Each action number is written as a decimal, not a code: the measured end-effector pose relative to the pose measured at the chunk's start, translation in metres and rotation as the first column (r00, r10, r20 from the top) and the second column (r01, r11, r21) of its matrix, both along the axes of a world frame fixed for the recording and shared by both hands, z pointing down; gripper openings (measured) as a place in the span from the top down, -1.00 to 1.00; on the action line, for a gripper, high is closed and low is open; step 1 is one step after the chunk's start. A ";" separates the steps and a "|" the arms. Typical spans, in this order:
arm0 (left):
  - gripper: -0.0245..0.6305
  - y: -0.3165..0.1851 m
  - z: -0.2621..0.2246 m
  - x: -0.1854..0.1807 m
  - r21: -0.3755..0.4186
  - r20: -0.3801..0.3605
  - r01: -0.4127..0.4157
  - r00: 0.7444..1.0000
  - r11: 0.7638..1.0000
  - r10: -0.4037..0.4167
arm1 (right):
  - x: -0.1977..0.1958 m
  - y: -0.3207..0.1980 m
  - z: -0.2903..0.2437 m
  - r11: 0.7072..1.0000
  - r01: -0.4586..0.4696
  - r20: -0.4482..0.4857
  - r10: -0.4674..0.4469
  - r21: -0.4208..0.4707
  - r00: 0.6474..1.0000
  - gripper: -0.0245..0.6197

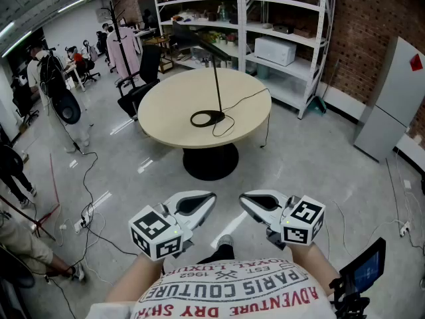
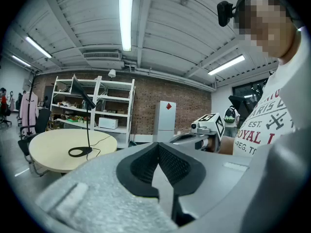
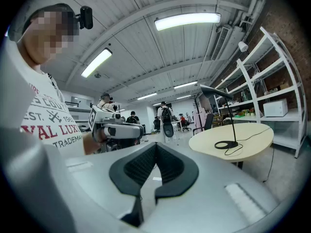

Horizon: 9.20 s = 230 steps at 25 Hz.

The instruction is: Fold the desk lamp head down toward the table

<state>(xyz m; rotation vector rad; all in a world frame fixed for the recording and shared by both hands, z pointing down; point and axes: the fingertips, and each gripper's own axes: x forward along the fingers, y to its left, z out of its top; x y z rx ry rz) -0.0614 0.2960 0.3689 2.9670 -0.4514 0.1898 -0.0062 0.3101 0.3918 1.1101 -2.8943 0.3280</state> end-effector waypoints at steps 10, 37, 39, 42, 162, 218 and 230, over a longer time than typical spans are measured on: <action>0.93 -0.028 0.000 0.008 -0.010 -0.013 -0.010 1.000 1.000 0.010 | 0.007 -0.031 -0.001 1.000 -0.004 -0.010 0.004 -0.004 1.000 0.90; 0.93 -0.332 0.011 0.060 -0.073 -0.039 -0.018 0.999 0.997 0.015 | 0.078 -0.323 -0.003 0.994 -0.103 0.077 0.105 -0.030 0.992 0.90; 0.93 -0.352 0.011 0.065 -0.062 -0.038 -0.014 0.999 0.998 0.011 | 0.086 -0.343 -0.001 0.994 -0.107 0.079 0.108 -0.022 0.991 0.90; 0.93 -0.377 0.020 0.076 -0.052 -0.038 -0.010 0.999 0.999 0.008 | 0.100 -0.372 0.011 0.993 -0.116 0.071 0.116 -0.011 0.991 0.90; 0.85 -0.563 -0.109 -0.017 -0.110 -0.348 0.166 0.917 0.980 -0.195 | 0.107 -0.608 0.043 0.988 -0.080 -0.166 0.102 0.130 0.981 0.79; 0.83 -0.555 -0.033 -0.010 -0.337 -0.519 0.087 0.814 0.937 -0.262 | 0.107 -0.602 0.051 0.989 -0.071 -0.155 0.092 0.132 0.984 0.79; 0.83 -0.551 -0.016 -0.006 -0.375 -0.566 0.067 0.774 0.925 -0.285 | 0.106 -0.600 0.054 0.989 -0.062 -0.157 0.082 0.132 0.984 0.79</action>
